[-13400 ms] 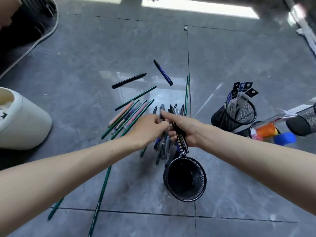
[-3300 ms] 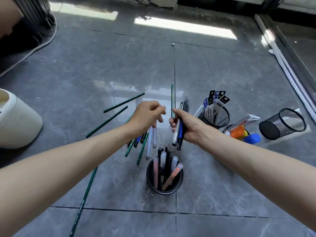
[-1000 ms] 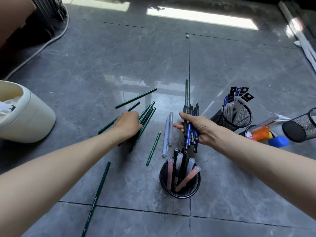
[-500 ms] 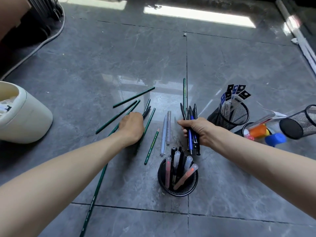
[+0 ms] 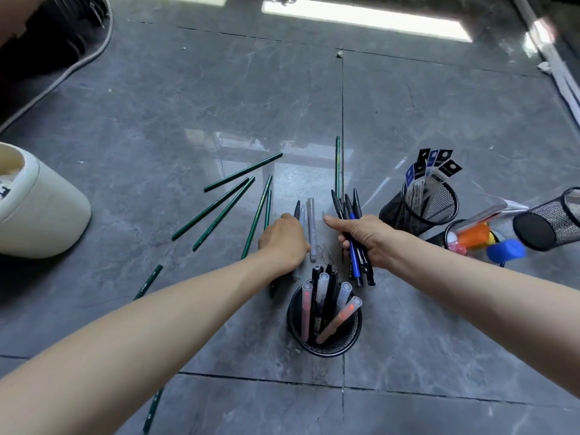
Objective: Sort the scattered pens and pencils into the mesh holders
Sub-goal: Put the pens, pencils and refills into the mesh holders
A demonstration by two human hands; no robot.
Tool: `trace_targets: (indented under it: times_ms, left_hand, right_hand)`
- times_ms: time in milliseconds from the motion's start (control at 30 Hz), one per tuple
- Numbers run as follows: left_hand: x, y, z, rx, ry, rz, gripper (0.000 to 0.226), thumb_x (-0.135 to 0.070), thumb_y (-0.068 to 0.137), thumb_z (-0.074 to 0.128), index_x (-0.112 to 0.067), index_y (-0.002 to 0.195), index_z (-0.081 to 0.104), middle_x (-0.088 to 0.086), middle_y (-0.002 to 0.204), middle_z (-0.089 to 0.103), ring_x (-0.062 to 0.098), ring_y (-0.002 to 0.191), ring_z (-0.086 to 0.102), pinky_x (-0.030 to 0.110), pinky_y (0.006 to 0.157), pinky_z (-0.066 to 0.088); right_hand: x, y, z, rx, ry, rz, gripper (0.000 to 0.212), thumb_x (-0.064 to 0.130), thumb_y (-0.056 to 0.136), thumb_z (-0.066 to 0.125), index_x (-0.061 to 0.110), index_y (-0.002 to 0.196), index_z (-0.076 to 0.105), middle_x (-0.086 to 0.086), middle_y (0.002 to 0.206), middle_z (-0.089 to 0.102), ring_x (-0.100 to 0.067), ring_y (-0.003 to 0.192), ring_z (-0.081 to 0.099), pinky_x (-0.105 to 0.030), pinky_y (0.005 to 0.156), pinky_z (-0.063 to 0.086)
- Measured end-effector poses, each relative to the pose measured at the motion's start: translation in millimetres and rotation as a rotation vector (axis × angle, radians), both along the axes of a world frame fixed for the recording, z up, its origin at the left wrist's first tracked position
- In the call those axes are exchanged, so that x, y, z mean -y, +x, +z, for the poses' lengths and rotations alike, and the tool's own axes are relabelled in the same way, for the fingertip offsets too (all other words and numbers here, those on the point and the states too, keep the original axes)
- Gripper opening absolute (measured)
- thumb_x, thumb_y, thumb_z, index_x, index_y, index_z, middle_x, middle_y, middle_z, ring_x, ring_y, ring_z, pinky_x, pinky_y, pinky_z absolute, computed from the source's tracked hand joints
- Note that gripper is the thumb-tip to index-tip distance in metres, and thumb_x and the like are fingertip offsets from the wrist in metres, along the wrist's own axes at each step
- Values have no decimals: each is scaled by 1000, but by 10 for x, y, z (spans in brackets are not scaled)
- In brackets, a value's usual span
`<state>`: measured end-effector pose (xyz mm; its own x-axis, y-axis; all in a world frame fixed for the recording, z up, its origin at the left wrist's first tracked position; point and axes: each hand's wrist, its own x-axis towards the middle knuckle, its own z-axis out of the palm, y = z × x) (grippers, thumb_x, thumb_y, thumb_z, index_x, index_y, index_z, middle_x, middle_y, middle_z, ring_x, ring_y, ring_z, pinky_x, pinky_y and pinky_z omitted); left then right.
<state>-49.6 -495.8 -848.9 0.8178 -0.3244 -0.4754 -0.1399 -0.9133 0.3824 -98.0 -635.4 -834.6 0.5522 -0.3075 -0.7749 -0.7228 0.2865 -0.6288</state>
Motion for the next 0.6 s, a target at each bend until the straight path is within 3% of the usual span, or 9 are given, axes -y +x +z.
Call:
trace_targets:
  times_ms: [133, 300, 500, 600]
  left_hand:
    - [23, 38, -3, 7, 57, -79, 19, -23, 84, 65, -12, 80, 50, 9, 97, 65, 27, 81, 58, 29, 61, 40]
    - [4, 176, 50, 17, 10, -129, 15, -20, 84, 59, -8, 76, 52, 16, 93, 64, 33, 81, 60, 30, 59, 41]
    - [-29, 219, 12, -25, 29, -155, 26, -17, 84, 65, -3, 100, 50, 10, 89, 53, 30, 81, 58, 30, 60, 39]
    - [-15, 175, -27, 9, 53, -235, 15, -13, 86, 60, -7, 81, 47, 11, 88, 55, 27, 73, 50, 31, 59, 37]
  right_hand:
    - [49, -38, -13, 12, 63, -54, 27, 21, 76, 78, 9, 73, 54, -2, 46, 52, -10, 33, 45, -18, 38, 42]
    - [96, -38, 17, 45, 127, -49, 26, 23, 76, 77, 7, 76, 57, -4, 48, 58, -11, 38, 52, -18, 38, 45]
    - [70, -26, -9, 24, 63, -52, 25, 23, 77, 77, 7, 77, 57, -3, 49, 56, -11, 36, 48, -19, 39, 43]
    - [45, -49, -40, 6, 52, -49, 25, 21, 78, 76, 8, 74, 56, -4, 50, 56, -11, 37, 47, -19, 38, 42]
